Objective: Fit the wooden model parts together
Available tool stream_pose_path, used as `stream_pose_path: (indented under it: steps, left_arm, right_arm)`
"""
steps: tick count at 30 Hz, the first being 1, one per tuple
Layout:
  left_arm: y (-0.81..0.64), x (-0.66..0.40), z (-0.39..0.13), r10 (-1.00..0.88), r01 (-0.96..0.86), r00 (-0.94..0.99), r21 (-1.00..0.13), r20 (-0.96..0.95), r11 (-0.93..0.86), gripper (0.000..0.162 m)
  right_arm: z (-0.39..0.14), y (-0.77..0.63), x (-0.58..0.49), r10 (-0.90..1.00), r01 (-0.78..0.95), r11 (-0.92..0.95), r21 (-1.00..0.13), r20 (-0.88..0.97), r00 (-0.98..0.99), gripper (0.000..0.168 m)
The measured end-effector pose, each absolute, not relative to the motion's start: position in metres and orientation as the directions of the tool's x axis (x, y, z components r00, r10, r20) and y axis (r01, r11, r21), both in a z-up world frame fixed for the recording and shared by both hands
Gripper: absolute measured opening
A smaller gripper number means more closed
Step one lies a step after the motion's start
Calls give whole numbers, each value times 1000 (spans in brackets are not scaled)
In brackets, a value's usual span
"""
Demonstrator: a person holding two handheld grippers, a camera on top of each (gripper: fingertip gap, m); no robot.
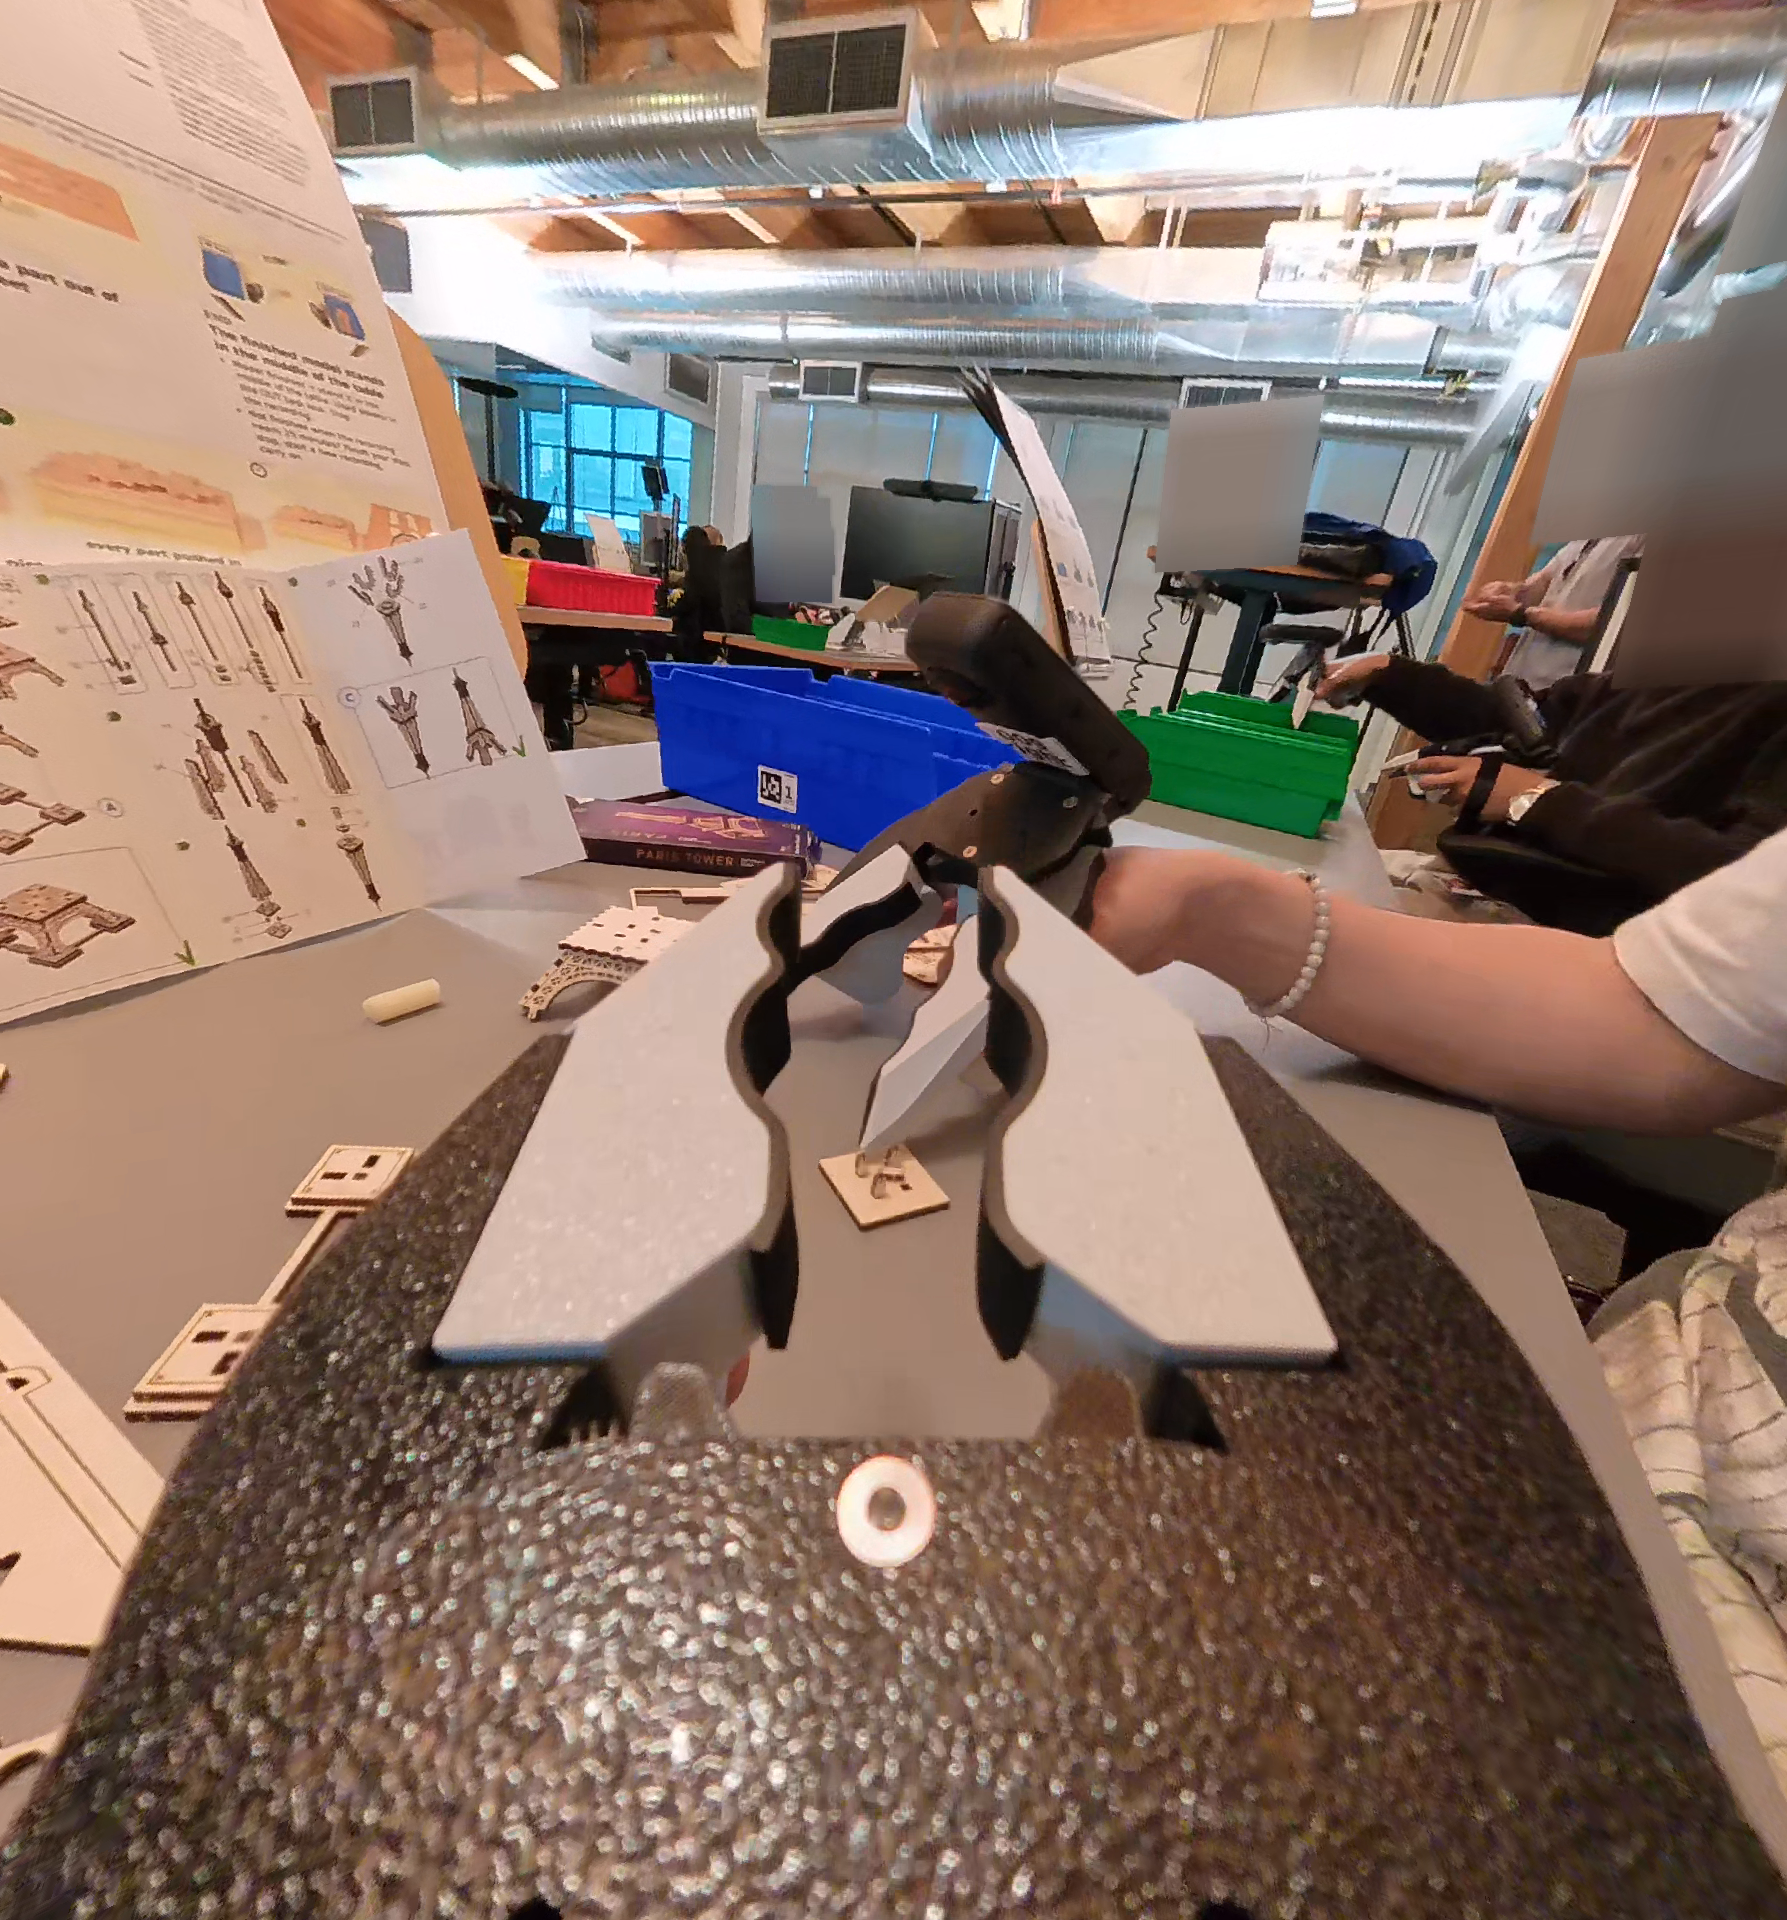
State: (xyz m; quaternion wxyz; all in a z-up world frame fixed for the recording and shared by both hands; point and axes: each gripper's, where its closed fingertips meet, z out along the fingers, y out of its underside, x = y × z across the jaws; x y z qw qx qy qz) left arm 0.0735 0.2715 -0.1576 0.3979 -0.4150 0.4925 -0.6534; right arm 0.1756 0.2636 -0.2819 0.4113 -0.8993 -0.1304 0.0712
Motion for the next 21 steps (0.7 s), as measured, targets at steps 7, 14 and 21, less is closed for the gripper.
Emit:
stream_pose_path:
  steps: [7,14,21]
  left_arm:
    - [277,75,-157,-931,116,-321,-969,173,-220,31]
    - [274,77,-159,-929,98,-332,-973,165,-208,31]
    - [274,72,-154,-930,139,-335,-968,152,-209,31]
  right_arm:
    - [-228,267,223,76,10,-433,-901,-25,997,85]
    - [-241,294,272,-233,-39,-554,-832,110,966,107]
    - [-265,313,264,-252,-149,-585,-797,4,968,88]
